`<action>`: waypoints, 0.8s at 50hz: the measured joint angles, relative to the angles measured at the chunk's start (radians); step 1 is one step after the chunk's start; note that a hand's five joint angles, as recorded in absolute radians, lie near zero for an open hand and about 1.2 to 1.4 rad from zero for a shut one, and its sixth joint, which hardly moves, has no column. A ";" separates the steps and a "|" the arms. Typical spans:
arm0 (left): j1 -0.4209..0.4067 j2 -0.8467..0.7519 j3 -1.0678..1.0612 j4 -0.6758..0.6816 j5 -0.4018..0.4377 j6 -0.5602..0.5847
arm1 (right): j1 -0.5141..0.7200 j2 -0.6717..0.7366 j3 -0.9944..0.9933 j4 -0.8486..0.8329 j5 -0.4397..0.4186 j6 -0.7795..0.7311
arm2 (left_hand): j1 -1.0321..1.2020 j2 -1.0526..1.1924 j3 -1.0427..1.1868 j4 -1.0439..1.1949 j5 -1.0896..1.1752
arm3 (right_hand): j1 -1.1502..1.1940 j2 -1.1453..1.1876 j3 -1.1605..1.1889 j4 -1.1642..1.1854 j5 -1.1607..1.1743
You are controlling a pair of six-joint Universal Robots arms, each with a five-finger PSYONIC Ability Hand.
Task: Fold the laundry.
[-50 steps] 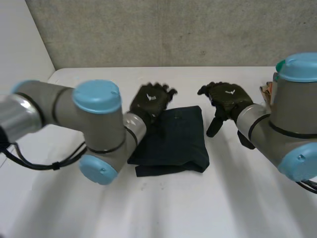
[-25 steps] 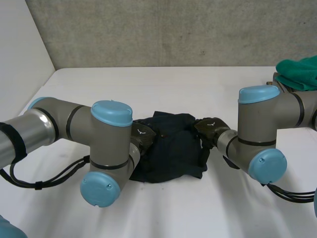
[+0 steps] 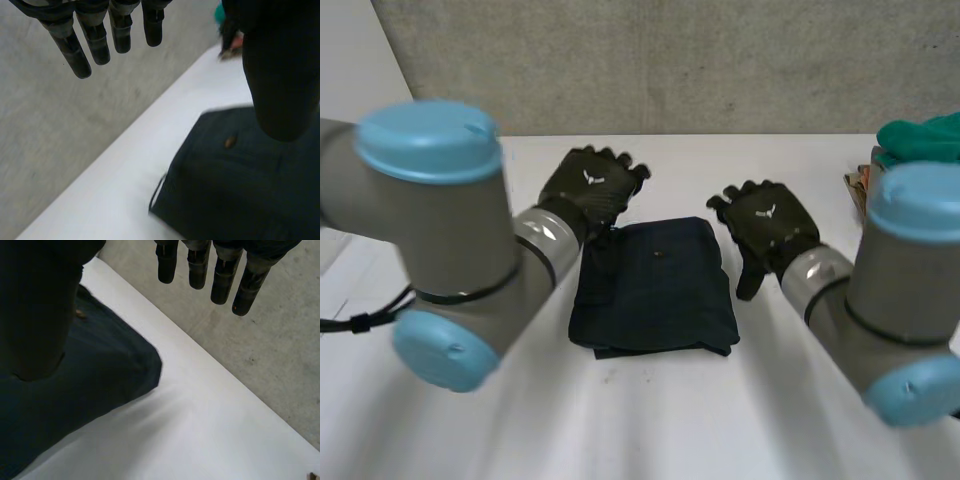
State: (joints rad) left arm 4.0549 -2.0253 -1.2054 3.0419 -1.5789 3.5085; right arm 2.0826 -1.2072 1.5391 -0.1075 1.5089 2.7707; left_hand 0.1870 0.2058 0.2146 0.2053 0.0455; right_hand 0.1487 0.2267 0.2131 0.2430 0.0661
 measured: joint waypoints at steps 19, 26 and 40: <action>0.160 0.113 -0.094 -0.077 0.533 -0.044 | 0.221 0.151 0.366 -0.641 0.109 -0.065 | 0.000 0.000 0.000 0.000 0.000 | 0.000 0.000 0.000 0.000 0.000; 0.157 0.108 -0.092 -0.076 0.522 -0.049 | 0.233 0.267 0.257 -0.671 0.137 -0.175 | 0.000 0.000 0.000 0.000 0.000 | 0.000 0.000 0.000 0.000 0.000; 0.158 0.109 -0.090 -0.060 0.520 -0.109 | 0.225 0.395 0.059 -0.663 0.129 -0.260 | 0.000 0.000 0.000 0.000 0.000 | 0.355 0.337 0.351 0.322 0.246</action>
State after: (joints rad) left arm 4.2127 -1.9161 -1.2950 2.9816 -1.0588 3.3992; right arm 2.3077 -0.8120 1.5981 -0.7708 1.6384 2.5110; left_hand 0.1870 0.2058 0.2146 0.2053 0.0455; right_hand 0.5038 0.5637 0.5645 0.5645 0.3125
